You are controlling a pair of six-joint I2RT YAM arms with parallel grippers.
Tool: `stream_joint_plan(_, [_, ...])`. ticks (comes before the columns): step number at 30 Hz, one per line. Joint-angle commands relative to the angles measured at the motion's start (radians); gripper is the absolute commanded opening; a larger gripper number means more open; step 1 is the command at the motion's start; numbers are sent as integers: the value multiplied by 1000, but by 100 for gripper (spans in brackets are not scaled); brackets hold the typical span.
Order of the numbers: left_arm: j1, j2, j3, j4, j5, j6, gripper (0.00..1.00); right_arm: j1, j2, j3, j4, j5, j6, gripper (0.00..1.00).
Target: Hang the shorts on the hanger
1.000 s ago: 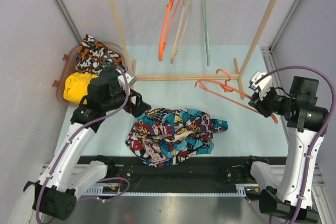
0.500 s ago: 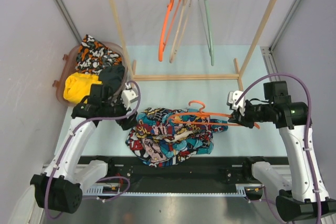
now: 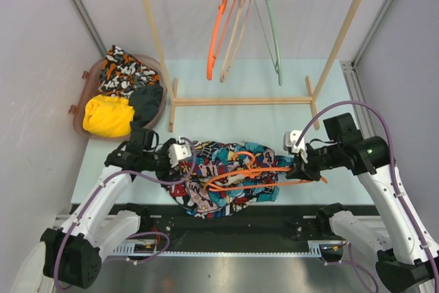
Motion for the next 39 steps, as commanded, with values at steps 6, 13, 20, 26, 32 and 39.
stream_joint_plan(6, [-116,48,-87,265,-102,-62,77,100,-53,-89,242,67,216,0])
stream_joint_plan(13, [-120,120,-57,325,-153,-115,48,130,-71,-122,322,111,265,0])
stream_joint_plan(20, [-122,195,14,330,-176,-184,12,134,-83,-156,428,147,321,0])
stream_joint_plan(26, [-120,246,91,277,-164,-235,0,159,-85,-159,529,145,381,0])
stream_joint_plan(32, [-120,257,123,245,-156,-249,0,179,-65,-200,621,223,376,0])
stream_joint_plan(39, [-120,307,204,192,-151,-293,0,217,-51,-286,755,248,394,0])
